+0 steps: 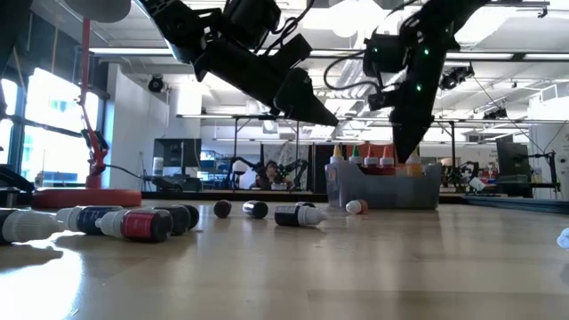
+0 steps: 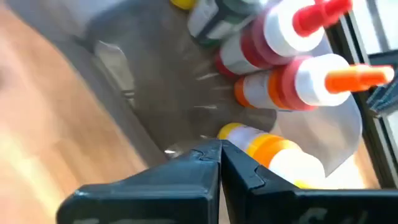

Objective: Pick & Place food coloring
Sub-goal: Put the large yellow food coloring bottle into the bin

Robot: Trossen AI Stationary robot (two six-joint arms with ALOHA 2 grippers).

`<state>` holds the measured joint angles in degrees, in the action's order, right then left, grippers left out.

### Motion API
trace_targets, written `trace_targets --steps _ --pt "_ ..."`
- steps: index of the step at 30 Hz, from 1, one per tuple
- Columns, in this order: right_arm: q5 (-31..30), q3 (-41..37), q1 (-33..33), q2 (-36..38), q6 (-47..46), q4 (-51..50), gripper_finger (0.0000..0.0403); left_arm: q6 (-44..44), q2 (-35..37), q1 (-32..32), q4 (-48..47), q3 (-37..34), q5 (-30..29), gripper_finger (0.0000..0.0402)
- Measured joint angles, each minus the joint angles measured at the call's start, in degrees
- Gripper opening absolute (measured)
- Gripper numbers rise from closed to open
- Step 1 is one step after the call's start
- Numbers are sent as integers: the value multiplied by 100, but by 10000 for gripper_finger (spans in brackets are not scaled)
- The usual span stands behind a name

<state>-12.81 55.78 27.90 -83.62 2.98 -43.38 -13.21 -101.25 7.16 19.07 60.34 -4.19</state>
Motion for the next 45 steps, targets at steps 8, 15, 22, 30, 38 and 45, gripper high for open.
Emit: trace_targets --steps 8,15,22,30,38,45 --pt "-65 -192 28 3 -162 -355 0 2 0 -2 -92 0 0 264" --pt "-110 -470 35 3 -34 42 0 2 0 -2 -126 0 2 264" --pt "-356 -484 314 -58 244 269 0 2 -2 -2 -127 0 20 264" --pt "-442 -487 552 -618 902 506 0 0 0 -2 -127 0 16 264" --pt "-627 -487 718 -828 1252 881 0 0 -2 -2 -127 0 11 264" --pt "-879 -488 811 -828 1325 995 0 -4 -1 2 -128 0 -41 264"
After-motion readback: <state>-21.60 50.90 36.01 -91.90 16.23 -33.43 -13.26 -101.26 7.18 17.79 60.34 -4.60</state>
